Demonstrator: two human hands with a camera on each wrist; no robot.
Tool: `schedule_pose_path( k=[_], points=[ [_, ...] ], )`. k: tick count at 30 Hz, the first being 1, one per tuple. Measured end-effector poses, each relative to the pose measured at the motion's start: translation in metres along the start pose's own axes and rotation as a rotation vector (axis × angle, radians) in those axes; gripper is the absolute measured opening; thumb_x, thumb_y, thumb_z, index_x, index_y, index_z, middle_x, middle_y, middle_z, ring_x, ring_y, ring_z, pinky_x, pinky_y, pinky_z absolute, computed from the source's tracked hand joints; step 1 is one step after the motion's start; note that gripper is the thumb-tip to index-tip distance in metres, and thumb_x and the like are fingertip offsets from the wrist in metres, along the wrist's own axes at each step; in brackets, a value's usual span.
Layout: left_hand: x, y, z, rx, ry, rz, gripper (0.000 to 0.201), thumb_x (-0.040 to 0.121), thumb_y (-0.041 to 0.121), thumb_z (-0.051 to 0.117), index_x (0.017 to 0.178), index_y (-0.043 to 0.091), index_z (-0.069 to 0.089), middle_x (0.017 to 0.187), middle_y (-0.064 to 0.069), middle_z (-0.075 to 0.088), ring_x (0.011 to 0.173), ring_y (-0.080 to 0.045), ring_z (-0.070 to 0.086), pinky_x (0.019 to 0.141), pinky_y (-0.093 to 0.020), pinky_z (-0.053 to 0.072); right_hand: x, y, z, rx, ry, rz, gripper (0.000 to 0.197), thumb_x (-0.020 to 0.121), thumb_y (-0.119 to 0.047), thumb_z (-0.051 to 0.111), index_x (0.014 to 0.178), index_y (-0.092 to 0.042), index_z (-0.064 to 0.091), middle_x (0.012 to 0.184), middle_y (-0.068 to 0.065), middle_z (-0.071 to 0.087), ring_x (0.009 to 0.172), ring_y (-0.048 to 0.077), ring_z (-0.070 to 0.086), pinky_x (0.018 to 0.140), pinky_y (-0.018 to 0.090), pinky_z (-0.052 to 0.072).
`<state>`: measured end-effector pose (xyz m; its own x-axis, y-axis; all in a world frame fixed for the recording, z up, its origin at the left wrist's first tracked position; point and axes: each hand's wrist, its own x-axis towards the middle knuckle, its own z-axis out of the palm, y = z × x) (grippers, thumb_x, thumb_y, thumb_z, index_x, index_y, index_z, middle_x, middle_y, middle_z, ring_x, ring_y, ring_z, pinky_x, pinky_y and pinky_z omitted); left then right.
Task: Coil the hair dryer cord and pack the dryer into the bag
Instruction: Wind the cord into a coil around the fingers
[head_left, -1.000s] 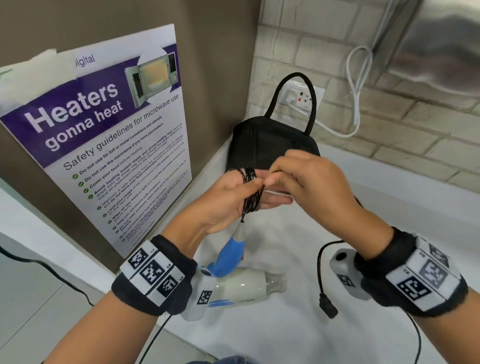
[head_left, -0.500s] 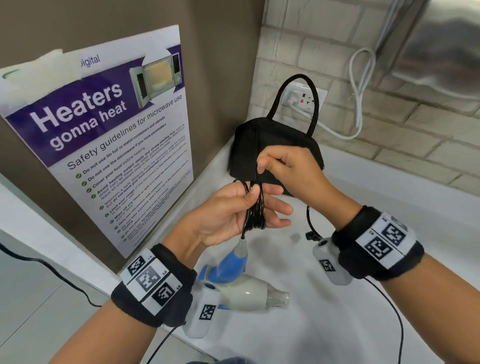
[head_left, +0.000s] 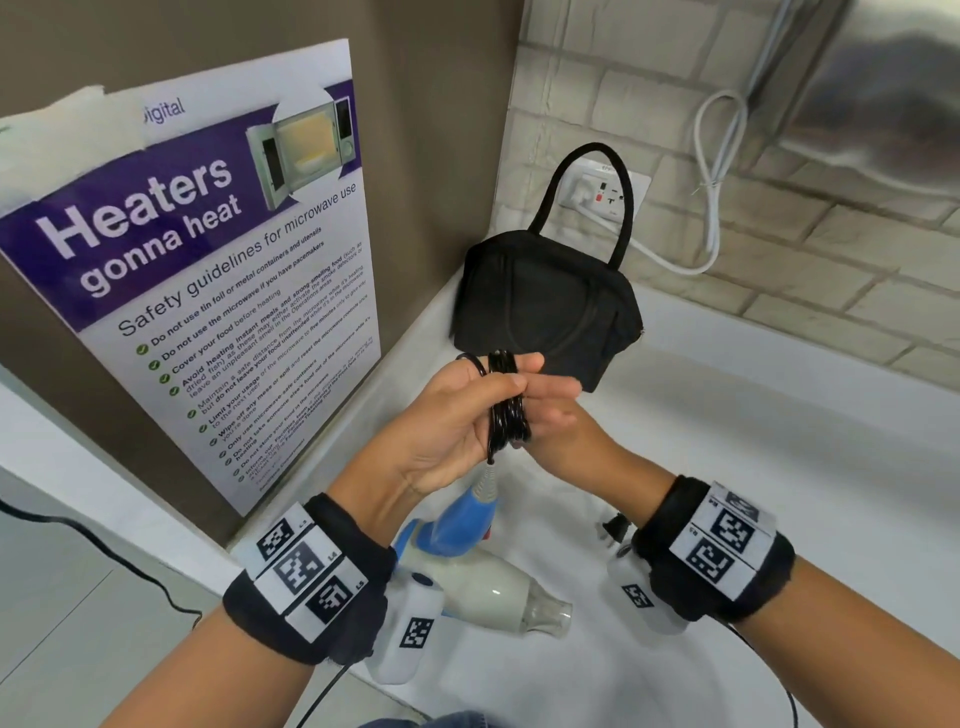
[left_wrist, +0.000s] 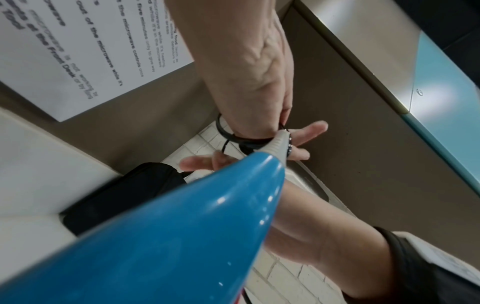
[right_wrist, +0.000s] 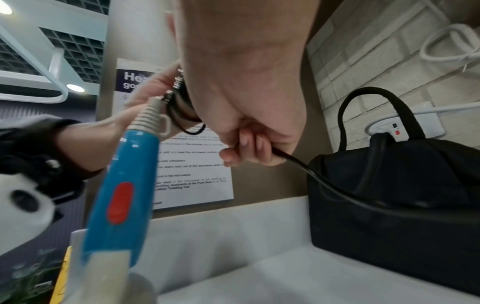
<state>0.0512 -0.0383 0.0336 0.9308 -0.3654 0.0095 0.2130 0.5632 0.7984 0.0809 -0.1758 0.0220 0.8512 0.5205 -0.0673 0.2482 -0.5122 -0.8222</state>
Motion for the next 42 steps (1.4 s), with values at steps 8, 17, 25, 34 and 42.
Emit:
schedule_pose_path(
  k=[8,17,25,34,42],
  points=[
    [0.003,0.007,-0.009,-0.021,0.037,0.076,0.033,0.097,-0.002,0.032,0.127,-0.006,0.044,0.127,-0.024,0.058,0.115,-0.038,0.059,0.099,-0.045,0.048,-0.024,0.021,0.017,-0.391,-0.054,-0.041,0.024,0.099,-0.027,0.039,0.105,-0.015,0.060,0.069,-0.025,0.043,0.069,0.006,0.045,0.065,0.023,0.037],
    [0.011,0.011,-0.022,0.032,0.173,0.117,0.036,0.097,-0.001,0.037,0.132,-0.006,0.041,0.130,-0.023,0.055,0.114,-0.034,0.060,0.096,-0.043,0.050,-0.064,0.022,0.015,-0.628,-0.021,-0.122,0.022,0.099,-0.027,0.038,0.099,-0.014,0.055,0.086,0.004,0.064,0.075,0.026,0.058,0.069,0.037,0.047],
    [0.009,0.012,-0.025,0.148,0.151,0.091,0.034,0.098,0.002,0.037,0.130,-0.004,0.043,0.129,-0.022,0.057,0.115,-0.033,0.060,0.100,-0.043,0.047,-0.065,-0.010,-0.021,-0.582,0.202,-0.250,0.031,0.090,-0.036,0.040,0.085,-0.017,0.064,0.075,0.001,0.065,0.068,0.023,0.061,0.060,0.035,0.050],
    [0.002,0.010,-0.008,0.220,-0.101,-0.021,0.030,0.097,0.003,0.036,0.121,0.001,0.053,0.113,-0.016,0.068,0.107,-0.036,0.064,0.098,-0.041,0.049,-0.023,-0.040,-0.056,-0.602,0.298,-0.340,0.014,0.085,-0.003,0.057,0.086,-0.013,0.067,0.075,0.001,0.061,0.071,0.019,0.057,0.063,0.035,0.049],
    [-0.004,0.009,-0.006,0.152,-0.200,-0.100,0.030,0.097,0.020,0.035,0.108,0.001,0.057,0.069,-0.005,0.067,0.057,-0.014,0.061,0.090,-0.048,0.052,0.005,-0.035,-0.055,-0.326,0.229,-0.297,0.015,0.090,-0.014,0.056,0.079,-0.020,0.064,0.072,-0.016,0.056,0.072,-0.002,0.053,0.066,0.007,0.039]
  ],
)
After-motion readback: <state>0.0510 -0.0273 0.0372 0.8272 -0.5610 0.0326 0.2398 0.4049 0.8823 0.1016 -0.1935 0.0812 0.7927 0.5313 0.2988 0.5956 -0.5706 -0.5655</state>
